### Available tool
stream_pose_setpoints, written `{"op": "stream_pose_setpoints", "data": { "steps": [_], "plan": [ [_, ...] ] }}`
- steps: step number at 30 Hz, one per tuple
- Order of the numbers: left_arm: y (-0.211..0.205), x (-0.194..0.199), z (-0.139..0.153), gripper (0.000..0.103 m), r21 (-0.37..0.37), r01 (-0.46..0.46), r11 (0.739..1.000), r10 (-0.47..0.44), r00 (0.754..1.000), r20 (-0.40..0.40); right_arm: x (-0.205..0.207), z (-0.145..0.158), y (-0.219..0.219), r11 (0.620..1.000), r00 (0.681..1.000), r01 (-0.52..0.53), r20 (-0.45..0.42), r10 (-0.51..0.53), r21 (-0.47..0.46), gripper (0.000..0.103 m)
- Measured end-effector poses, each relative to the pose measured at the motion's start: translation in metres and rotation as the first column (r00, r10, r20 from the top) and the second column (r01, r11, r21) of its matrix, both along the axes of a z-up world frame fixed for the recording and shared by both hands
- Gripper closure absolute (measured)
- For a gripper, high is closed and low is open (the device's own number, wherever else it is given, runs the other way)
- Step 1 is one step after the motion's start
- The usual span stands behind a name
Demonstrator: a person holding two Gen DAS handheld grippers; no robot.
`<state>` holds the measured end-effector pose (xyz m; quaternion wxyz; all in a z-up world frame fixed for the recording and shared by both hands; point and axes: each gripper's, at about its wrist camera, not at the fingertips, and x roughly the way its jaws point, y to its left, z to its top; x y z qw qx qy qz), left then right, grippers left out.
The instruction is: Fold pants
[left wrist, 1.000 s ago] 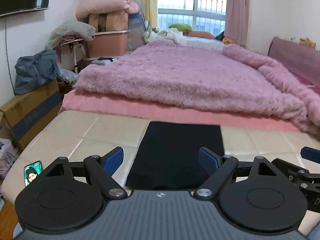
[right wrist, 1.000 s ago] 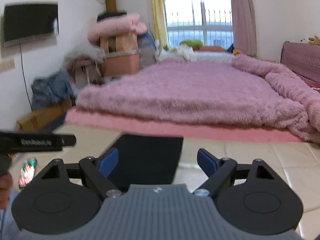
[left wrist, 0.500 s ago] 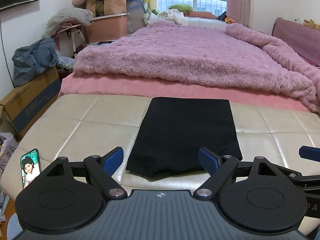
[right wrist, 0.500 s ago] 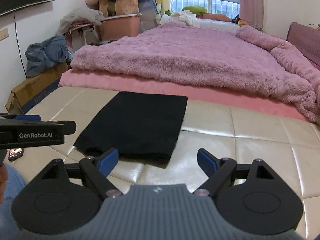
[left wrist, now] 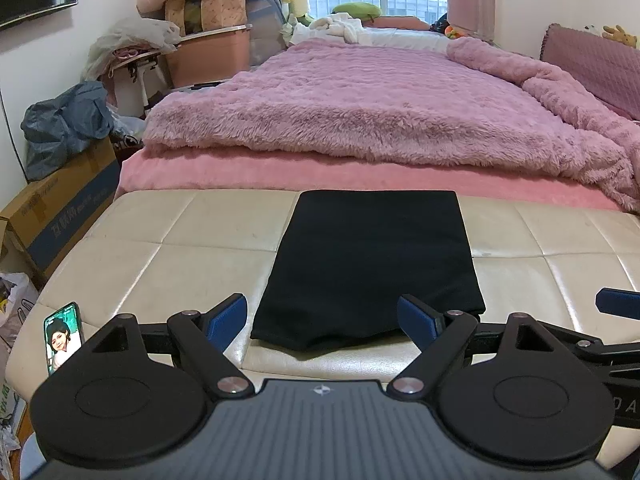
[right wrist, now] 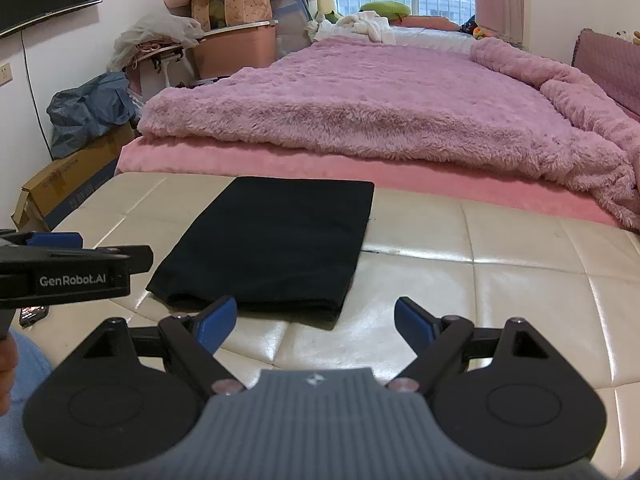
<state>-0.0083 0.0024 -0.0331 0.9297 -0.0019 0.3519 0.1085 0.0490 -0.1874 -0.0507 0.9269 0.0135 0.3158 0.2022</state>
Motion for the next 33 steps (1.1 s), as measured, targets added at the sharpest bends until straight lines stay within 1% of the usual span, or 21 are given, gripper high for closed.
{"op": "stream_pose_setpoints", "data": {
  "steps": [5, 8, 12, 20, 33],
  "plan": [
    [-0.0002, -0.0002, 0.0021, 0.004, 0.001, 0.000, 1.000, 0.000, 1.000, 0.002, -0.0006, 0.0009, 0.0001, 1.000, 1.000, -0.003, 0.001, 0.003, 0.005, 0.021],
    [0.0009, 0.0006, 0.0036, 0.004, -0.012, 0.002, 1.000, -0.002, 1.000, -0.003, -0.0017, 0.0014, -0.0004, 1.000, 1.000, -0.004, 0.003, 0.004, 0.005, 0.021],
    [-0.0013, -0.0006, 0.0063, 0.004, 0.000, 0.002, 1.000, -0.002, 1.000, 0.000, -0.0022, 0.0014, -0.0015, 1.000, 1.000, -0.004, -0.001, 0.004, 0.009, 0.021],
    [-0.0026, -0.0010, 0.0069, 0.004, -0.009, 0.001, 1.000, -0.001, 1.000, 0.002, -0.0042, 0.0022, -0.0015, 1.000, 1.000, -0.006, 0.003, 0.006, 0.009, 0.021],
    [-0.0052, -0.0026, 0.0074, 0.004, 0.003, 0.006, 1.000, -0.006, 1.000, 0.002, -0.0057, 0.0034, -0.0036, 1.000, 1.000, -0.004, 0.001, 0.004, 0.015, 0.021]
  ]
}}
